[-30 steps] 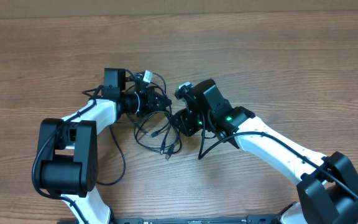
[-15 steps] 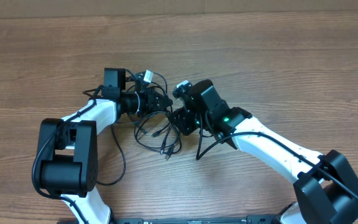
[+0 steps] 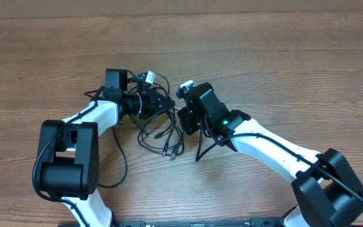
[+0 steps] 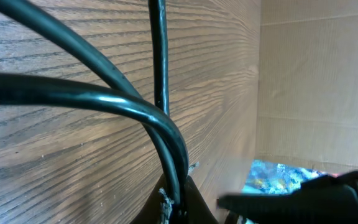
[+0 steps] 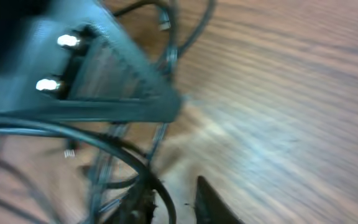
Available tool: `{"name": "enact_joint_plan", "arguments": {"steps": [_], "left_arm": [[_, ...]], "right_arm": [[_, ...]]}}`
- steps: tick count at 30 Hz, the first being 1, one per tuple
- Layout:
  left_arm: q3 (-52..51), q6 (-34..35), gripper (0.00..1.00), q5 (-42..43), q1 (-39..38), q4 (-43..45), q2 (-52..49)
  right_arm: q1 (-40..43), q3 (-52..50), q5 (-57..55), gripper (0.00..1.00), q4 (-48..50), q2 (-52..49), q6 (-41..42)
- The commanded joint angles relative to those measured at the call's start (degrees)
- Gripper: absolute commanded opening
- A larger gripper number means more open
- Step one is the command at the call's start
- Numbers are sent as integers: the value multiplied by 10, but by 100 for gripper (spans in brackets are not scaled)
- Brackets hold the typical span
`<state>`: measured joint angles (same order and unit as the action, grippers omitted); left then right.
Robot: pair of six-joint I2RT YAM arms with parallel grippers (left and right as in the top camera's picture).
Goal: Untangle cables
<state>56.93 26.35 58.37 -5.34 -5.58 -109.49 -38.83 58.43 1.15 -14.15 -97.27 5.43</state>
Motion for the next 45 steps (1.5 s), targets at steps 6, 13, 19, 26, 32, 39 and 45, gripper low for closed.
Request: {"name": "enact_joint_plan", "arguments": {"steps": [6, 13, 19, 26, 32, 39, 45], "left_arm": [[-2, -15, 4, 16, 3, 3, 15], [-2, -15, 4, 15, 3, 3, 15], [-2, -15, 5, 11, 3, 3, 15], [-2, -20, 4, -20, 3, 2, 15], [-2, -26, 4, -58, 3, -1, 15], [-2, -26, 4, -76, 3, 0, 15], [-2, -26, 4, -76, 3, 2, 15]], "right_arm": [[0, -3, -152, 5, -28, -30, 22], [0, -3, -248, 4, -76, -30, 22], [0, -3, -320, 4, -111, -30, 22], [0, -3, -327, 4, -147, -30, 22], [1, -3, -326, 4, -192, -30, 38], [0, 1, -263, 4, -228, -12, 95], [0, 14, -144, 4, -239, 76, 61]]}}
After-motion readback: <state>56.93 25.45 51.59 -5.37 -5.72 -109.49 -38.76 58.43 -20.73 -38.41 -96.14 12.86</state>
